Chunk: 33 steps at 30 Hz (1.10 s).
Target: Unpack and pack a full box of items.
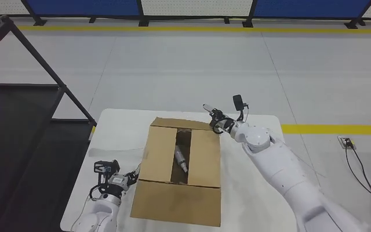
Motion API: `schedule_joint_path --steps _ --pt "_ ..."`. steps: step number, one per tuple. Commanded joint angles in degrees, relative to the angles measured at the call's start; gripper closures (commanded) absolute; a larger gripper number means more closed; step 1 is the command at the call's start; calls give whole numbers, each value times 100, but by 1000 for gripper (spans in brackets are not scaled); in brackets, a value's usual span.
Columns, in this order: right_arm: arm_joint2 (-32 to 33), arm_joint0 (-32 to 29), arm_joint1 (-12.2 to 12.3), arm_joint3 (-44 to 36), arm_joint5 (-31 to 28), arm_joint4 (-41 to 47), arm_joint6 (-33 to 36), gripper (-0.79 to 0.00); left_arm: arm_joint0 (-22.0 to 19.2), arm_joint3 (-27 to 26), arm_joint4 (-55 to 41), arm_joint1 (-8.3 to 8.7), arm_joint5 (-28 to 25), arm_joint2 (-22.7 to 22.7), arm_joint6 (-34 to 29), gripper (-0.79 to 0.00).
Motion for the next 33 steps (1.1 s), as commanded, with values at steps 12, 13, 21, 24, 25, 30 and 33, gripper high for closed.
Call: schedule_joint_path --steps 12,13,21,24,25,30,33 --pt "86 112 -130 381 -108 -280 435 -785 247 -147 31 12 -532 -152 156 -785" --pt "89 119 -136 402 -87 -315 475 -785 258 -150 2 10 -519 -173 177 -785" --pt "296 132 -182 513 -293 -237 343 -785 355 -182 -293 -4 -478 -397 294 -785" --pt "422 98 -185 443 -594 -136 267 -785 387 -183 -373 -8 -436 -495 352 -785" --pt "462 77 -183 384 -701 -99 300 -785 395 -184 -415 -9 -412 -537 375 -785" --pt "608 -90 -122 -78 -1083 9 1140 -785 406 -160 -631 -12 -272 -797 420 -785" --pt "629 -198 -82 -371 -1053 -102 1516 -785 409 -128 -758 -10 -204 -966 402 -785"
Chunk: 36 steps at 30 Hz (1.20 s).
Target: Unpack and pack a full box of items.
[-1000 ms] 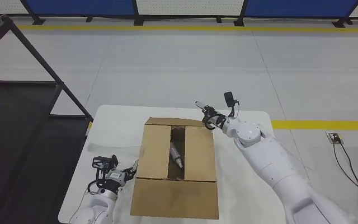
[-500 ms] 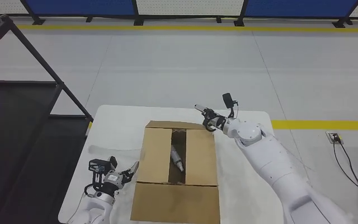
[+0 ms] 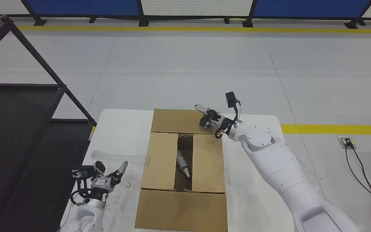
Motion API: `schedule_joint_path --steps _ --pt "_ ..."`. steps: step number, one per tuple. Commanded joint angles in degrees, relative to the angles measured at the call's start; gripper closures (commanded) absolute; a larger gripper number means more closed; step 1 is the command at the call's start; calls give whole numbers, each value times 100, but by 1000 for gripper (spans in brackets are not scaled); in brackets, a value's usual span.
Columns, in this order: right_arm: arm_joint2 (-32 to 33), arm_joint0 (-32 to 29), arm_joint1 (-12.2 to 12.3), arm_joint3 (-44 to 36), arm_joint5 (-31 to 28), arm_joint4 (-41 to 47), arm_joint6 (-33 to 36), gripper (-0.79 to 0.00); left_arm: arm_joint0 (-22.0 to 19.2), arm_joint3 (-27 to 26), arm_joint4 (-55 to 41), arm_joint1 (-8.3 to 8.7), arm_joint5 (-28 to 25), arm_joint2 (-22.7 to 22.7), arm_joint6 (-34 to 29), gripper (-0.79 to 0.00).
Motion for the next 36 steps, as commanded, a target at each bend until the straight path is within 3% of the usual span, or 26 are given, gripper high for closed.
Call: schedule_joint_path --steps 1,9,24,32,36 --pt "8 -84 21 -225 30 -54 253 -785 11 10 -111 3 28 -124 -35 -785" --pt "96 -510 180 -1255 314 -202 1650 -785 186 -62 -390 27 -104 -533 -114 -785" --pt "19 -676 173 -1473 627 -468 1538 -785 316 -200 -471 -7 -370 -361 15 -785" --pt "-388 -413 -117 -938 880 -515 1403 -785 473 -344 -452 -19 -781 -397 340 -785" --pt "-573 -272 -320 -504 714 -369 1450 -785 570 -385 -448 -24 -915 -428 442 -785"
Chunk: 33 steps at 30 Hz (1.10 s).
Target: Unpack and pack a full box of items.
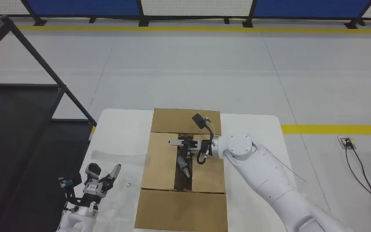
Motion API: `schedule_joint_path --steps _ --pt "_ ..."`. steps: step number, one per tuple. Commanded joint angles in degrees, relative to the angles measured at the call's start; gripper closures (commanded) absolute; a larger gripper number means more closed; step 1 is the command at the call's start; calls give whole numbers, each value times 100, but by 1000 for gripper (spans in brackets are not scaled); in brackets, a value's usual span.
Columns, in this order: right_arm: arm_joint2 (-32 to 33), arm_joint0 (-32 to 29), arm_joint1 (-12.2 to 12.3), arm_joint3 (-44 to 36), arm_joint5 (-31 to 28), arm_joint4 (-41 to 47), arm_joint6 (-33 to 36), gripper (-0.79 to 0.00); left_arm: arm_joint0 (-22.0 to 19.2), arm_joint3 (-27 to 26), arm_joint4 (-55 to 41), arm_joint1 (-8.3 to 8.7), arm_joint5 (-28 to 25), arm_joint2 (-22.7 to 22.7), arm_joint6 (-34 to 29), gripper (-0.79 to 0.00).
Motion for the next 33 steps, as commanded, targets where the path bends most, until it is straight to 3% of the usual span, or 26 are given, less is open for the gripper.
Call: schedule_joint_path --steps 1,9,16,27,33 --pt "-73 68 -94 230 -121 86 85 -785 52 -15 1 -3 -51 -15 38 -785" --pt "-189 301 -428 947 -731 519 493 -785 151 -34 75 -17 -236 0 137 -785" --pt "-44 429 -578 1319 -1315 976 858 -785 215 -167 148 -23 -317 -49 201 -785" --pt "69 619 -742 1215 -1506 1113 829 -785 1002 -1161 1196 33 -1122 -310 680 -785" --pt "98 716 -835 1072 -1558 1147 851 -785 1312 -1476 1980 44 -1280 -241 1002 -785"
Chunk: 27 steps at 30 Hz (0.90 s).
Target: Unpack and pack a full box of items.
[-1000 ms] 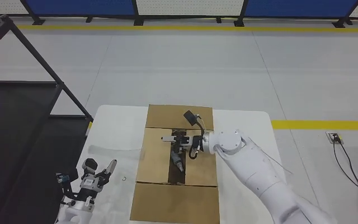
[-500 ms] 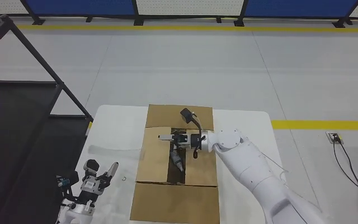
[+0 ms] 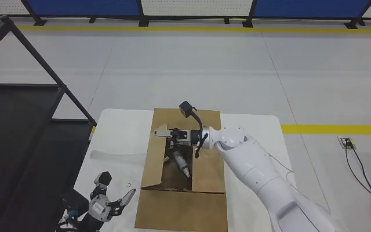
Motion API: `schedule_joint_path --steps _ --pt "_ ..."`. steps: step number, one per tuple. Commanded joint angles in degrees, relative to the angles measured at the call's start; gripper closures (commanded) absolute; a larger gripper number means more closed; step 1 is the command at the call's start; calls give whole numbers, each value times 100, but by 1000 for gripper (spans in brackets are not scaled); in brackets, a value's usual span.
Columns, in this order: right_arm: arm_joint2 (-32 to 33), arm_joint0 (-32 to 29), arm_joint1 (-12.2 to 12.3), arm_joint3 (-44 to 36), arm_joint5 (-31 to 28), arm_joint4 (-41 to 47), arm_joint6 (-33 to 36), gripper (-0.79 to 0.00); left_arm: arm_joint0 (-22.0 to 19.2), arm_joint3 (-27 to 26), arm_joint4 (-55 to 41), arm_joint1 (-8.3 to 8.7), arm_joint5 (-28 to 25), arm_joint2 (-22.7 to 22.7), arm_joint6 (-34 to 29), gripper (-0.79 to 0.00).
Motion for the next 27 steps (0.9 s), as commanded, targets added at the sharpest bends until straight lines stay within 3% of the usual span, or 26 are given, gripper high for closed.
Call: schedule_joint_path --steps 1,6,18,27 --pt "11 31 -27 -23 -29 22 57 -785 37 -28 191 -6 46 77 93 -785" --pt "11 125 -105 -31 -54 19 134 -785 -94 12 424 -24 184 331 41 -785" --pt "-31 266 -292 76 -315 31 631 -785 -668 262 698 -147 1382 1018 -39 -785" --pt "42 285 -344 218 -502 85 923 -785 -773 280 89 -217 1829 1016 -51 -785"
